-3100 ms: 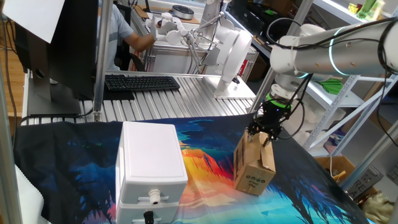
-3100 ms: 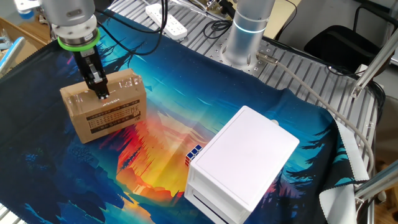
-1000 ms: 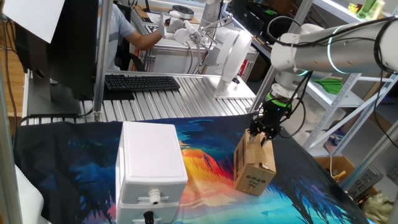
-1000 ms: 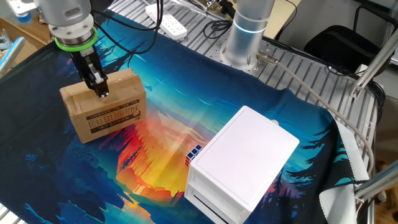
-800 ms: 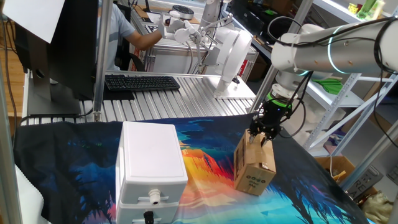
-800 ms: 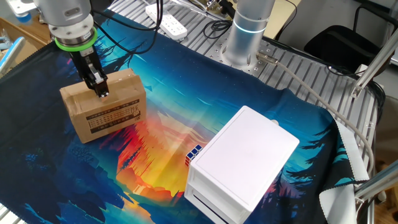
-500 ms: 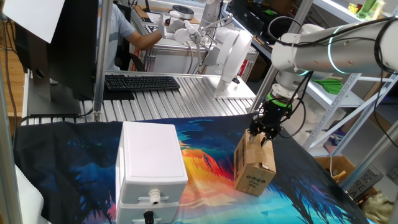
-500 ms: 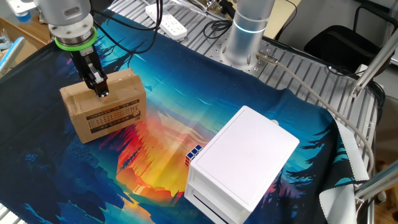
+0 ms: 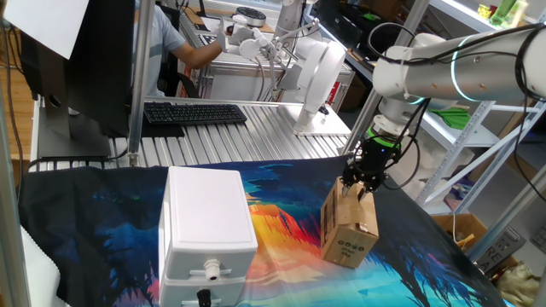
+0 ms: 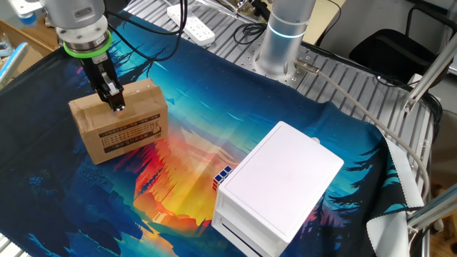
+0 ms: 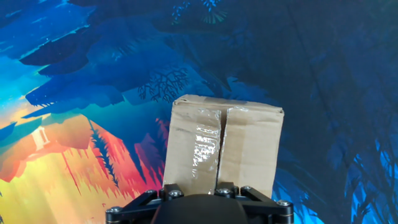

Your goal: Cover the box

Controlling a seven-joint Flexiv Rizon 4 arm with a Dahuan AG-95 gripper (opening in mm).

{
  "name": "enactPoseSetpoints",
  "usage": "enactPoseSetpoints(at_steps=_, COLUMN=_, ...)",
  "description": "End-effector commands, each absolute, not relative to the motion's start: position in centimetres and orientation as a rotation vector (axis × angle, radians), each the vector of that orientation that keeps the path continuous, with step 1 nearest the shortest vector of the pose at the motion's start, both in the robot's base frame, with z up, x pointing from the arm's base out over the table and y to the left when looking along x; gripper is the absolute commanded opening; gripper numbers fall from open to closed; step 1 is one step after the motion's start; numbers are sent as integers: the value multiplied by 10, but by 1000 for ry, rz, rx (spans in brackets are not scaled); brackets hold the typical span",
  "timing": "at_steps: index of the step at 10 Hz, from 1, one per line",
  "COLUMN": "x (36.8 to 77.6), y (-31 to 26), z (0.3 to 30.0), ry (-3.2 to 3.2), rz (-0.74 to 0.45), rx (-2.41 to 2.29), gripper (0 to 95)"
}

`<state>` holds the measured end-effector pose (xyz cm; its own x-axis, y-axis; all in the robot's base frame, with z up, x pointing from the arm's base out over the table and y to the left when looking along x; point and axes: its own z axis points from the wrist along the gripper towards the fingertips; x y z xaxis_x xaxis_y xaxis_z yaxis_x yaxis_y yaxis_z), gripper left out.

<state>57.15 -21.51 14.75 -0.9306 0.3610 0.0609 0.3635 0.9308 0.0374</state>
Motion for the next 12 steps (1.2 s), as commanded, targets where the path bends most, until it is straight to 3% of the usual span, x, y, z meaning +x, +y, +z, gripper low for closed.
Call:
enactPoseSetpoints(at_steps=1, x=572, y=-215, z=147, ry=-3035, rz=-77, rx=-572, gripper=380)
enactPoseSetpoints(at_steps=12, x=572, y=-215, z=147, ry=-3037, rz=-86, rx=-568, gripper=380)
